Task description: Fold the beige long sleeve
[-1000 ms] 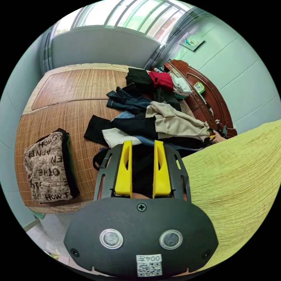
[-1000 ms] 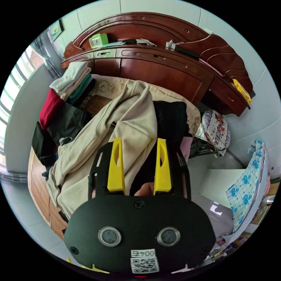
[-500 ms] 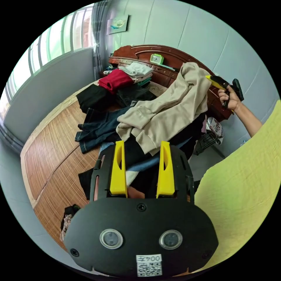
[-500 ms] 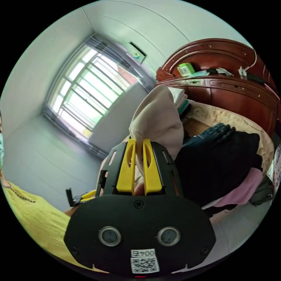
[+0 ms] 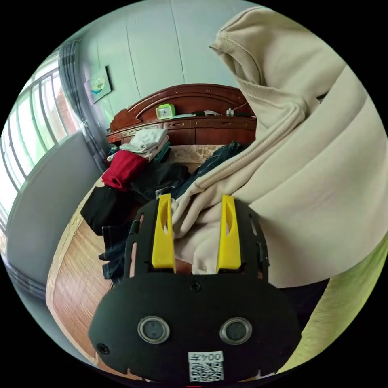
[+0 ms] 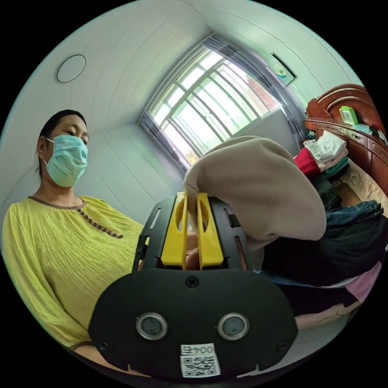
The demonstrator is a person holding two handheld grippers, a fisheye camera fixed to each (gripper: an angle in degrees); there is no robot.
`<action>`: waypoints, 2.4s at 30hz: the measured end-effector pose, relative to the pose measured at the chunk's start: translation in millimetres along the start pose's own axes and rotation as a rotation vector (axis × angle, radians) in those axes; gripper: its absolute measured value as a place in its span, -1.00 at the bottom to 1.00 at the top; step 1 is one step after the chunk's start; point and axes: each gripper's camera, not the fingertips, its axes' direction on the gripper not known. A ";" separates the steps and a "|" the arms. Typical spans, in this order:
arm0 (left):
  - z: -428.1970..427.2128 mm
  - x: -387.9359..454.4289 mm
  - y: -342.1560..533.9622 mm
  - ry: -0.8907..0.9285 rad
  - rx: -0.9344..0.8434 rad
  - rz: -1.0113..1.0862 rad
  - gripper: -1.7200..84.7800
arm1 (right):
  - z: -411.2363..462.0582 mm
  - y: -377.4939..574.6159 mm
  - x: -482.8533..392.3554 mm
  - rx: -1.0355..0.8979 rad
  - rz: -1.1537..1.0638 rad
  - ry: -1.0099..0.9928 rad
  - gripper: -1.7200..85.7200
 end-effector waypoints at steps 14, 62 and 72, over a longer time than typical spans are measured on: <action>97.6 33.8 -116.1 0.239 -0.137 0.550 -0.64 | -38.5 -52.4 -57.0 0.058 0.116 0.140 -0.86; 166.9 162.5 71.4 0.966 0.588 -0.080 -0.93 | -410.0 -623.2 -578.7 0.773 -0.025 0.346 -0.87; 180.3 403.4 112.3 1.198 0.751 -0.002 -0.94 | -525.7 -671.2 -915.6 0.997 -0.128 0.974 -0.87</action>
